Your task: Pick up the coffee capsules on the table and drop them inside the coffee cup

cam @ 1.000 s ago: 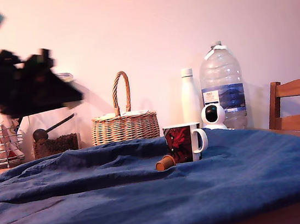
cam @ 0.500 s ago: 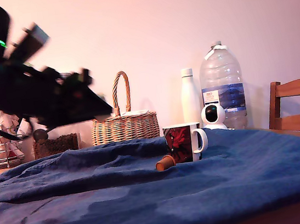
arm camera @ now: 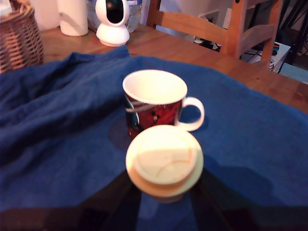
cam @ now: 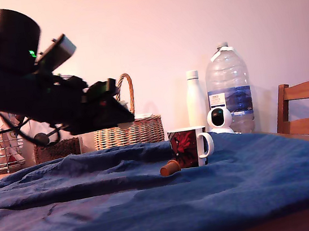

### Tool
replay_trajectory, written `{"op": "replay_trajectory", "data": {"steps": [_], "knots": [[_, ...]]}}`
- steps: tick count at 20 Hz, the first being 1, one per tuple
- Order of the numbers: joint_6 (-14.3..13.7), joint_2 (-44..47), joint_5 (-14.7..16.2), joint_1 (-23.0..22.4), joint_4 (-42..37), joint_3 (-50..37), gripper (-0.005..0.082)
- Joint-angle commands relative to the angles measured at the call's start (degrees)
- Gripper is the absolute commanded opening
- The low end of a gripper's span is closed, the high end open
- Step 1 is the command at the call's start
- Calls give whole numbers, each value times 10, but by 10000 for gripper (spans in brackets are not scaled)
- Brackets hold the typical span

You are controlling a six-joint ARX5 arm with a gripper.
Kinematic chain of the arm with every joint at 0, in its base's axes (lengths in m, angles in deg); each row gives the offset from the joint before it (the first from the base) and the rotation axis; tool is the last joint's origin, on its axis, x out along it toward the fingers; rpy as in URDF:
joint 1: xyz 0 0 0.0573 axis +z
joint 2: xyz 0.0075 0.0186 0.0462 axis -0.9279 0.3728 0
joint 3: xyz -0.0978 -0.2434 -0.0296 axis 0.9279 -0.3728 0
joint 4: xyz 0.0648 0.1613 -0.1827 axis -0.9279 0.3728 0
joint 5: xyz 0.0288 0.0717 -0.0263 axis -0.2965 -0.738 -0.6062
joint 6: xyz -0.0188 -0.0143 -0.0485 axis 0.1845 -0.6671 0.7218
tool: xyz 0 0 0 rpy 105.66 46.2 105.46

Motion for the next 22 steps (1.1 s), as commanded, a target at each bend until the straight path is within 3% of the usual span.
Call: {"op": "replay_trajectory", "data": {"steps": [1,13,22], "knots": [[-7,11,1,-7,-5,4,183],[-7,76,2,-20,7,91,183],[-24,120,12,-21,129,209,183]]}}
